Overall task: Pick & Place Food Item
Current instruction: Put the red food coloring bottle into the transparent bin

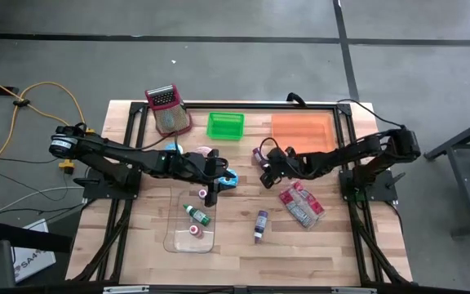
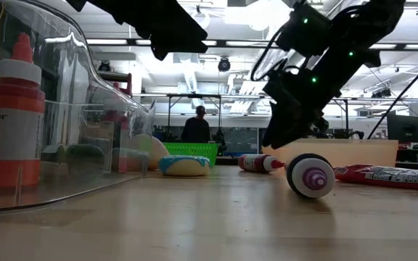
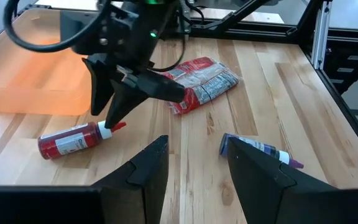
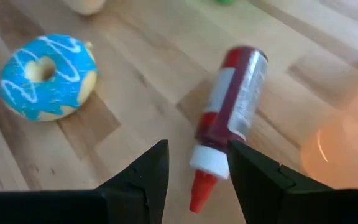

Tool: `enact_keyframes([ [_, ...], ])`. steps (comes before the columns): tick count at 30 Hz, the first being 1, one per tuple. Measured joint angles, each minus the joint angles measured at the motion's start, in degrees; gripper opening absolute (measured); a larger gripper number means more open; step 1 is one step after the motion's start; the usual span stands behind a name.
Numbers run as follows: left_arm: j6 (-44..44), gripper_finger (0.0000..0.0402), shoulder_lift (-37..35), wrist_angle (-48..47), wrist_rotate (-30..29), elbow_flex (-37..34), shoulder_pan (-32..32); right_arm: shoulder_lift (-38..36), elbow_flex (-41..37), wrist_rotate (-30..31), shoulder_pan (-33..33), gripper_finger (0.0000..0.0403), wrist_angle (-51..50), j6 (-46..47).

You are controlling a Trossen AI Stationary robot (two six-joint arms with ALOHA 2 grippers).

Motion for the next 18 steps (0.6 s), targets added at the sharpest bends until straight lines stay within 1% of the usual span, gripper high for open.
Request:
enact_keyframes([
  [4, 0.0, 0.0156, 0.0, 0.0, 0.0, 0.0, 0.0, 0.0, 0.0, -0.5, -1.8, 0.0152, -1.6, 0.3],
  [7, 0.0, 0.0156, 0.0, 0.0, 0.0, 0.0, 0.0, 0.0, 0.0, -1.9, -2.6, 0.0152, -2.7, 0.6],
  [18, 0.0, 0.0156, 0.0, 0.0, 0.0, 0.0, 0.0, 0.0, 0.0, -2.9, -2.2, 0.0152, -3.0, 2.0],
])
